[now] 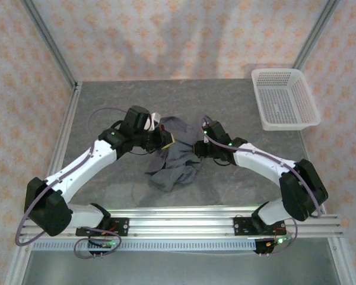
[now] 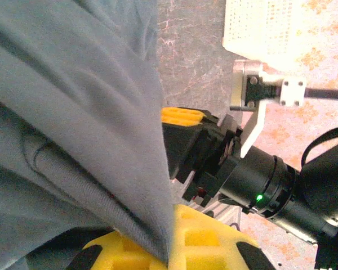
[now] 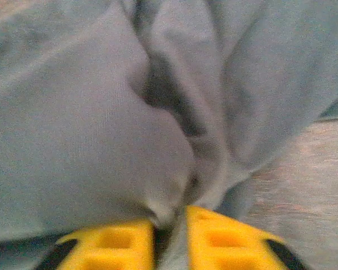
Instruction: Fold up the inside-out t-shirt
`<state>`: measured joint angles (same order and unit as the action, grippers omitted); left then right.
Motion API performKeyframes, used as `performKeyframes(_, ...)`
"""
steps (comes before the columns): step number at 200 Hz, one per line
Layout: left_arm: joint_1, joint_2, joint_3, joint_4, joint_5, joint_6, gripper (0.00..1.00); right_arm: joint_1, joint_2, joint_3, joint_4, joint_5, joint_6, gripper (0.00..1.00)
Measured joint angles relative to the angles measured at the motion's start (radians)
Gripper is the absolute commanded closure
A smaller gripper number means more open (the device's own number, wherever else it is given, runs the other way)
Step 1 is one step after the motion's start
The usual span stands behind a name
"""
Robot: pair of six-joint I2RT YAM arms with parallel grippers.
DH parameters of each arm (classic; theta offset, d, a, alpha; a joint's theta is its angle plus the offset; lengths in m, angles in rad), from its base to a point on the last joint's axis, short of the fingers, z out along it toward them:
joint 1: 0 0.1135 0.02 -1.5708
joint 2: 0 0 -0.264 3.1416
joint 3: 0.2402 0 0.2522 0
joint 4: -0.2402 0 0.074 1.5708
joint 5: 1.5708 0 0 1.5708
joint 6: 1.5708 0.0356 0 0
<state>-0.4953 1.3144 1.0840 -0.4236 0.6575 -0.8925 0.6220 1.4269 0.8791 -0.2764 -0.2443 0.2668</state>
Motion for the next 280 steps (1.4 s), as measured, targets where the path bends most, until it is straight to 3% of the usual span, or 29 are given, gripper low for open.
performKeyframes(17,0.007,-0.003,0.024,-0.027,-0.009,-0.001,1.00,0.039,-0.062,0.000,-0.043,0.082,-0.063,0.48)
performKeyframes(30,0.010,-0.003,0.040,-0.042,-0.024,-0.007,1.00,0.108,-0.131,0.000,-0.027,0.114,-0.122,0.42)
performKeyframes(41,0.011,-0.003,0.053,-0.055,-0.042,-0.014,1.00,0.167,-0.176,0.000,0.014,0.112,-0.153,0.34)
performKeyframes(59,0.011,-0.003,0.088,-0.080,-0.069,-0.031,1.00,0.244,-0.202,0.000,0.125,0.104,-0.190,0.29)
performKeyframes(66,0.011,-0.003,0.108,-0.091,-0.085,-0.040,1.00,0.269,-0.193,0.000,0.167,0.104,-0.198,0.19)
performKeyframes(89,0.011,-0.003,0.182,-0.113,-0.135,-0.077,1.00,0.345,-0.097,0.024,0.277,0.154,-0.217,0.15)
performKeyframes(102,0.011,-0.003,0.213,-0.113,-0.150,-0.097,1.00,0.379,-0.013,0.063,0.311,0.218,-0.205,0.24)
performKeyframes(110,0.011,-0.003,0.225,-0.114,-0.153,-0.106,1.00,0.391,0.031,0.088,0.323,0.256,-0.190,0.38)
performKeyframes(124,0.011,-0.002,0.238,-0.124,-0.163,-0.113,1.00,0.396,0.076,0.114,0.329,0.312,-0.170,0.84)
performKeyframes(130,0.011,-0.002,0.245,-0.137,-0.170,-0.113,1.00,0.393,0.080,0.116,0.331,0.332,-0.158,1.00)
performKeyframes(137,0.011,-0.001,0.251,-0.149,-0.177,-0.111,0.98,0.386,0.079,0.116,0.331,0.336,-0.145,1.00)
performKeyframes(154,0.013,-0.001,0.268,-0.179,-0.206,-0.086,0.80,0.347,0.047,0.079,0.386,0.267,-0.117,1.00)
performKeyframes(189,0.047,-0.009,0.311,-0.278,-0.356,0.103,0.44,0.240,-0.081,-0.056,0.484,-0.048,-0.063,1.00)
performKeyframes(217,0.071,-0.059,0.282,-0.350,-0.397,0.311,0.45,0.193,-0.118,-0.078,0.528,-0.206,-0.003,1.00)
performKeyframes(248,0.070,-0.170,0.084,-0.346,-0.241,0.455,0.41,0.146,-0.120,-0.079,0.563,-0.296,0.033,1.00)
performKeyframes(262,0.070,-0.173,0.025,-0.345,-0.208,0.489,0.35,0.143,-0.119,-0.079,0.564,-0.337,0.036,1.00)
performKeyframes(280,0.070,-0.146,-0.012,-0.331,-0.166,0.517,0.35,0.143,-0.112,-0.077,0.563,-0.379,0.037,1.00)
